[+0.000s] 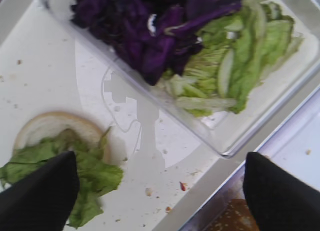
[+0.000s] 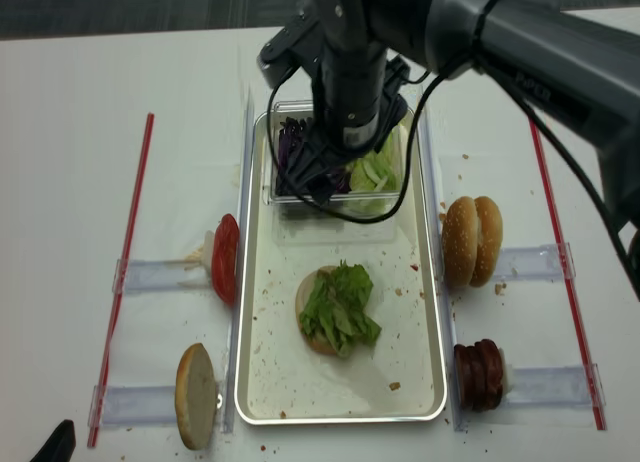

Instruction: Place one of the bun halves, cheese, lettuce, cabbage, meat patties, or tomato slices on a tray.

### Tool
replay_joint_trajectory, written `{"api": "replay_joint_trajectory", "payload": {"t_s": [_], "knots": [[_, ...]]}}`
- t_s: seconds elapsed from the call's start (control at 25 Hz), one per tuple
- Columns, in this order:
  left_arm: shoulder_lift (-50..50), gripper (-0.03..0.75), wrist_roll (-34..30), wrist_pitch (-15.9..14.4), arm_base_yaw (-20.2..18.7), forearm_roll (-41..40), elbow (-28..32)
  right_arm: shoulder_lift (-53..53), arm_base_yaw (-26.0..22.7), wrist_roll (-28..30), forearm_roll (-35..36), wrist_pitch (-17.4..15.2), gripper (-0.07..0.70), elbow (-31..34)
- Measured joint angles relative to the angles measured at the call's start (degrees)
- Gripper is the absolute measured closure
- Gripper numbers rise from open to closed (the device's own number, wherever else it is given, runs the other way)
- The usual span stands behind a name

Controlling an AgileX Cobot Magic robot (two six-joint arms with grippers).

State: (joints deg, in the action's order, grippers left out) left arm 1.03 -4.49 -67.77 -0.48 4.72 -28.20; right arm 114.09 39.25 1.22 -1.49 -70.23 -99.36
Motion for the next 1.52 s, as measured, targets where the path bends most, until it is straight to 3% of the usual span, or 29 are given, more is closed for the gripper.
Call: {"api": "replay_joint_trajectory", "payload": {"t_s": [0.76, 1.2, 1.52], "knots": [[0.0, 0.154, 0.0, 0.0, 0.0, 0.0, 0.0, -0.6, -25.8, 1.5, -0.1, -0.1, -0.058, 0.0], [0.0, 0.154, 0.0, 0.0, 0.0, 0.0, 0.0, -0.6, -33.8, 2.0, -0.1, -0.4, -0.058, 0.0], [0.0, 0.154, 0.0, 0.0, 0.0, 0.0, 0.0, -0.6, -36.5, 2.3, -0.1, -0.5, -0.058, 0.0]]}}
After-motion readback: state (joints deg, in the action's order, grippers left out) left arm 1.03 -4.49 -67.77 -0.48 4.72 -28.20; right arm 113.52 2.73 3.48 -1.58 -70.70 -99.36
